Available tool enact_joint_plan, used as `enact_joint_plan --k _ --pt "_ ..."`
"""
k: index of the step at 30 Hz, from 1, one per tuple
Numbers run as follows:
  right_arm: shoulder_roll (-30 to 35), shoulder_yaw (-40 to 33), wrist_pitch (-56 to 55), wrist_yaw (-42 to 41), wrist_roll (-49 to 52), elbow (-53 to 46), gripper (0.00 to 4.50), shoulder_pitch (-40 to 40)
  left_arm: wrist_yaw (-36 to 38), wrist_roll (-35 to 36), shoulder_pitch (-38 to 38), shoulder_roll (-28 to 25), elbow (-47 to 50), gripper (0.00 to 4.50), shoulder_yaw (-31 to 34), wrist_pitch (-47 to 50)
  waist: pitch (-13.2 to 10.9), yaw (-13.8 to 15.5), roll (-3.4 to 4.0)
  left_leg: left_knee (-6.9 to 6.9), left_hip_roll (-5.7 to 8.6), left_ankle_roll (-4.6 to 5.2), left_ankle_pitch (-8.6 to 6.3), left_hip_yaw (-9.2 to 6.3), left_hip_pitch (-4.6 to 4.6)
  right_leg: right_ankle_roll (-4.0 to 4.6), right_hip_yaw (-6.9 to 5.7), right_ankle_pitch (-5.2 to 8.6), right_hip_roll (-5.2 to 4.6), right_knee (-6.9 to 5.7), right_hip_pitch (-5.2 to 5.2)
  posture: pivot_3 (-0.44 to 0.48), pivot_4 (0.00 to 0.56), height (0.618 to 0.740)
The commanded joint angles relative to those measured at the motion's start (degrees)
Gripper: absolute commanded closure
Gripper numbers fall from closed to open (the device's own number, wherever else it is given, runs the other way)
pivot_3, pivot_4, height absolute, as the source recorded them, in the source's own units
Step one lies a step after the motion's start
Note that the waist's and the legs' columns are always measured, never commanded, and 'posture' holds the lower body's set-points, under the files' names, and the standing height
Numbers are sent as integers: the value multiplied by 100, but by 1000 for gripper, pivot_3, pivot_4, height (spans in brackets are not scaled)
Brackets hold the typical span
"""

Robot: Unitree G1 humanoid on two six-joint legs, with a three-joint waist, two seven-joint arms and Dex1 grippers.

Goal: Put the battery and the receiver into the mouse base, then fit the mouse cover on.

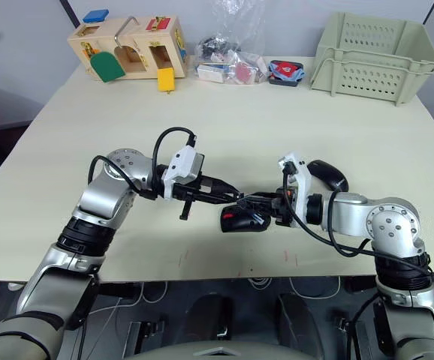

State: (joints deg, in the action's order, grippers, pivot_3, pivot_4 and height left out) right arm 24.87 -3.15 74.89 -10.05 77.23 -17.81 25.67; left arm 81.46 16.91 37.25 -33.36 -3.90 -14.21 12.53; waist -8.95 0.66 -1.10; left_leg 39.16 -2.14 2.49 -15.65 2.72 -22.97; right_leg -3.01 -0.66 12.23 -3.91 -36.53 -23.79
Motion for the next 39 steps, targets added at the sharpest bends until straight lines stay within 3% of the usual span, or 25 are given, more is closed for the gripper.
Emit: enact_joint_plan --k 1,28,29,32,39 --pt "2 -129 -2 194 308 -68 2781 87 27 -6 97 10 117 3921 -5 -105 0 -1 0 0 0 0 0 0 0 0 0 0 0 0 0 0 150 740" --pt "-29 15 -188 535 591 40 2781 145 37 -79 50 27 34 3921 -14 -254 0 -5 0 -1 -1 0 0 -1 -4 0 0 0 0 1 -5 0 150 740" --pt "-32 17 -190 545 602 42 3362 143 35 -78 46 27 38 3921 -15 -250 0 -6 0 -1 -1 0 0 -1 -4 0 0 0 0 1 -6 0 150 740" --pt "-21 40 -184 553 587 47 4472 143 28 -84 44 33 32 3921 -17 -255 0 -5 1 -1 -1 0 0 -1 -4 0 0 0 0 1 -6 0 150 740" --pt "-30 50 -211 559 544 47 4472 134 27 -103 35 40 17 3921 -27 -279 -1 -6 1 -2 -1 0 0 -1 -6 0 0 0 0 1 -8 0 150 740"
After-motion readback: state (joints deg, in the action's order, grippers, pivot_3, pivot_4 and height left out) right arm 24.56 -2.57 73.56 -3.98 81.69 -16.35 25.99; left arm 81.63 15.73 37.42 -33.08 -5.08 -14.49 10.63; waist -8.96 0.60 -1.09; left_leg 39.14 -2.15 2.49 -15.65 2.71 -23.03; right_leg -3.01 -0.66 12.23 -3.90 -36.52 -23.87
